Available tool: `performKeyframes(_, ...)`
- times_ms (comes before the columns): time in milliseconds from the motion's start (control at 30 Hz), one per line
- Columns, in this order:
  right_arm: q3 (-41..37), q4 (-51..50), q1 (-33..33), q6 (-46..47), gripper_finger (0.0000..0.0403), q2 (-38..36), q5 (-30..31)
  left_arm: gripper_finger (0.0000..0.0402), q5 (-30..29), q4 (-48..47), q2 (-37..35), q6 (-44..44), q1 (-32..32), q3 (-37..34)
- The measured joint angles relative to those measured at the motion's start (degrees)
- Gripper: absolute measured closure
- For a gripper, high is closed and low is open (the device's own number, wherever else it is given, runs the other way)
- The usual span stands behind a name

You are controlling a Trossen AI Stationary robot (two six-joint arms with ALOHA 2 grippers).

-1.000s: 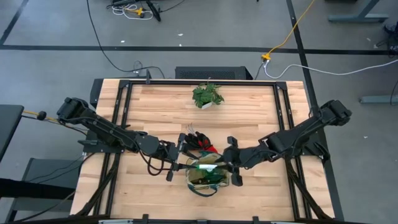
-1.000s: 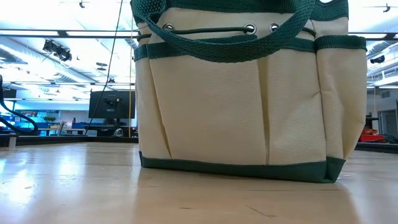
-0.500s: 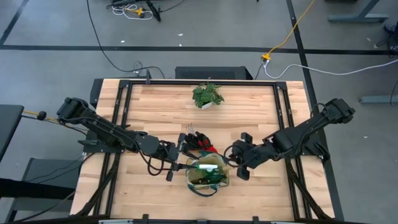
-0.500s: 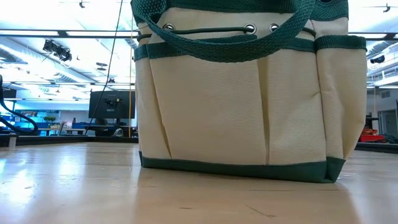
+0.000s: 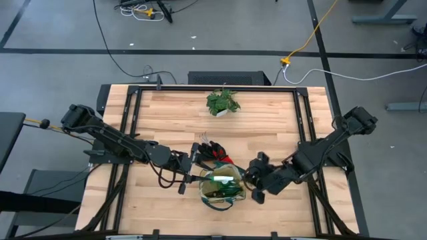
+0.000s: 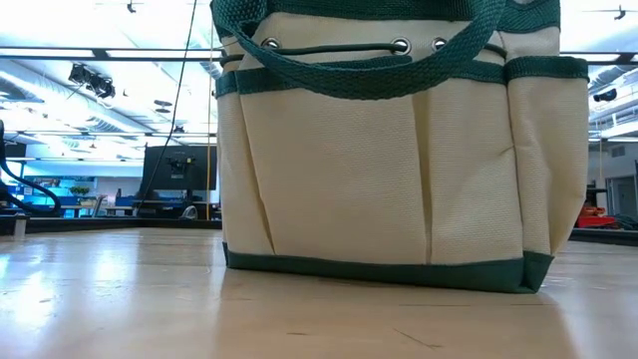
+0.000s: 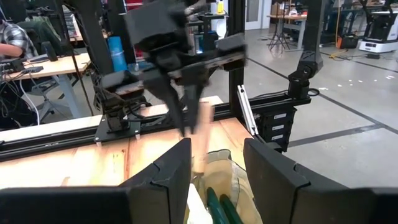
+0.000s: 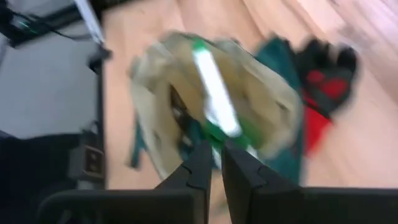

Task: Pick & Place Garden tools in Gardening bag
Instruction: Put the red gloves into the gray gardening bag

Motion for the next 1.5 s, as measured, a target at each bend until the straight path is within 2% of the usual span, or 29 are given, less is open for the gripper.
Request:
performKeyframes(200, -0.02, 13.37, -0.54, -5.26, 0.0365, 5.85, -0.27, 0.0248, 0.0, 0.02, 0.0, 0.02, -0.01, 0.0)
performKeyframes(333, -0.07, 12.71, -0.85, -6.31, 0.0365, 5.99, 0.22, 0.0248, 0.0, 0.01, 0.0, 0.02, 0.0, 0.0)
performKeyframes(500, -0.07, 10.49, -0.96, -8.62, 0.0365, 4.51, 7.4, 0.0248, -1.42, -1.14, 0.0, 0.04, -0.02, 0.0)
performKeyframes(600, -0.09, 8.9, -2.1, -8.44, 0.0365, 4.62, 6.33, 0.0248, -7.11, -5.32, 0.0, 0.47, 0.08, 0.0)
performKeyframes(733, -0.09, 8.9, -3.25, -8.2, 0.0365, 4.62, 4.48, 0.0248, -18.91, -12.52, 0.0, 1.15, 1.32, -0.07)
performKeyframes(833, -0.09, 8.96, -3.67, -8.41, 0.0365, 4.62, 4.43, 0.0248, -22.68, -16.9, 0.0, -1.25, 3.48, -0.07)
performKeyframes(1033, -0.09, 8.99, -4.27, -8.8, 0.0365, 4.62, 4.04, 0.0248, -22.81, -25.67, 0.0, -9.86, 10.58, -0.07)
performKeyframes(1300, -0.09, 9.03, -4.21, -9.63, 0.0365, 4.62, 3.76, 0.0248, -17.08, -39.21, 0.26, -12.72, 19.77, -0.07)
performKeyframes(1500, -0.09, 9.05, -4.21, -9.69, 0.0365, 4.62, 3.87, 0.0248, -13.41, -42.12, 1.4, -16.95, 24.5, -0.07)
